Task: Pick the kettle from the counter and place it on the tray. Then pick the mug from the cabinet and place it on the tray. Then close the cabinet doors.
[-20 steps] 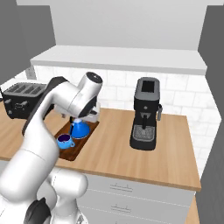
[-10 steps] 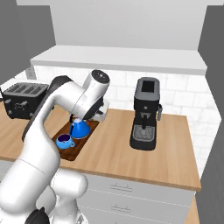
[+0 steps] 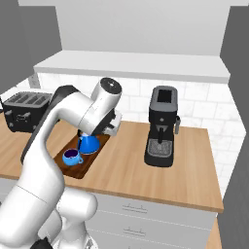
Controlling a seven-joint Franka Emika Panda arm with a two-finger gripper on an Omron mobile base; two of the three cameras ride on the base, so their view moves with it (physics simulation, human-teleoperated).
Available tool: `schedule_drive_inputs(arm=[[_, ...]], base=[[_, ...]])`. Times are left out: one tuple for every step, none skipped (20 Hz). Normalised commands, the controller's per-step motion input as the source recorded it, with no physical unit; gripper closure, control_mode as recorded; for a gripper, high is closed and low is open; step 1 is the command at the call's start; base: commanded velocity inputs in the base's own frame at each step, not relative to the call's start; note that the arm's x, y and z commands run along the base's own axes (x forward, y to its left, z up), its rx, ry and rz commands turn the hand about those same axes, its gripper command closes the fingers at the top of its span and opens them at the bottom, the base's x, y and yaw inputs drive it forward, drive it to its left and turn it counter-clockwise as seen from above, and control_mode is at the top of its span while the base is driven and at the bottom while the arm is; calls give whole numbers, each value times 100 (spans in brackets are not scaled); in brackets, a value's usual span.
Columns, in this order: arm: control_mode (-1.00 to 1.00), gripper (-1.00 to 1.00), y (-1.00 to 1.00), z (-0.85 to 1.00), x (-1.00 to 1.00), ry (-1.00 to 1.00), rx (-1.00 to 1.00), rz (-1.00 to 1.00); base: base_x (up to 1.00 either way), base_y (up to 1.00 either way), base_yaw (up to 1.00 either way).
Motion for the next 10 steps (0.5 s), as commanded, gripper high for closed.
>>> schedule_drive_inputs(arm=[[-100,-100,-18,23,-57,-23,7,-9],[-100,-100,-28,26,-64,-23,7,-11],[-100,-100,-34,33,-69,-20,8,-13],[-100,-100,-49,36,-68,-17,10,-14],[-100,-100,-49,37,-59,-13,9,-14],[-100,-100,-43,36,-55,-10,9,-14],[-100,-100,-56,41,-61,-10,9,-14],[-100,-100,-63,42,-67,-10,9,-14],[-100,-100,-66,45,-61,-5,9,-14],[-100,-100,-66,45,-61,-1,7,-14]], base=[[0,0,0],[0,0,0],[0,0,0],[0,0,0],[0,0,0],[0,0,0],[0,0,0],[0,0,0],[0,0,0],[0,0,0]])
